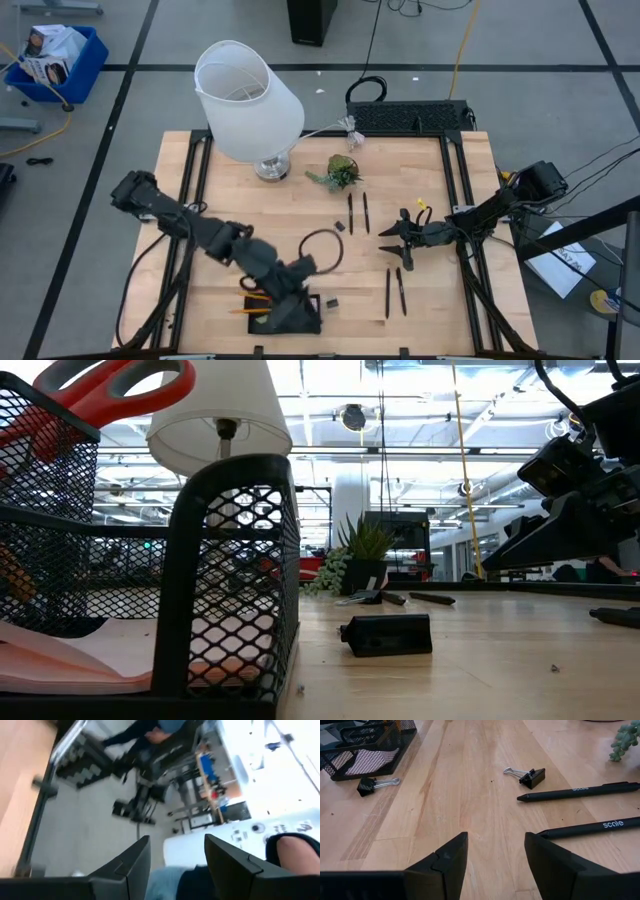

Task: Pick and place office supplies into organizer
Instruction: Put the top black binder clip into the mesh desk organizer

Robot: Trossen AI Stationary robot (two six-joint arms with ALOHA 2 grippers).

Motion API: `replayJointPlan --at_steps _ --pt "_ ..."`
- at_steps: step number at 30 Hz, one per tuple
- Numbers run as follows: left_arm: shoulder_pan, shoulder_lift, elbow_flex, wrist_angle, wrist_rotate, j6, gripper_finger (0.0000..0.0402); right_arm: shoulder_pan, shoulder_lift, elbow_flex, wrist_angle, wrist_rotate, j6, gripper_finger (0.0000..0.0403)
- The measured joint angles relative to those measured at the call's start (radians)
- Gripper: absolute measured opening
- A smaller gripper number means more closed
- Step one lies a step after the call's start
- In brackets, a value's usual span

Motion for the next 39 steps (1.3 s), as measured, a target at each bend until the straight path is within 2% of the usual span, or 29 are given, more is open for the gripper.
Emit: replayJointPlan --at_steps 8,14,19,24,29,31,36,39 --pt "0.166 0.0 0.0 -0.017 -0.017 0.102 0.0189 0.0 0.0 0.0 0.0 0.0 0.0 0.0192" --pt "0.299 0.0 0.009 -0.03 0.061 0.141 0.0189 0.0 0.0 0.0 0.0 0.0 0.0 0.0192" --pt "0.39 0.001 0.01 -0.137 0.066 0.16 0.0189 0.0 0.0 0.0 0.0 0.0 0.0 0.0192" --pt "0.446 0.015 0.01 -0.232 0.007 0.187 0.0188 0.0 0.0 0.0 0.0 0.0 0.0 0.0192" --pt "0.453 0.087 0.012 -0.301 -0.049 0.255 0.0189 0.0 0.0 0.0 0.003 0.0 0.0 0.0192" --pt "0.452 0.135 0.047 -0.341 -0.092 0.319 0.0188 0.0 0.0 0.0 -0.002 0.0 0.0 0.0192" --pt "0.451 0.259 0.218 -0.596 -0.244 0.437 0.0189 0.0 0.0 0.0 0.005 0.0 0.0 0.0192" --pt "0.45 0.302 0.282 -0.709 -0.262 0.457 0.0188 0.0 0.0 0.0 0.005 0.0 0.0 0.0192"
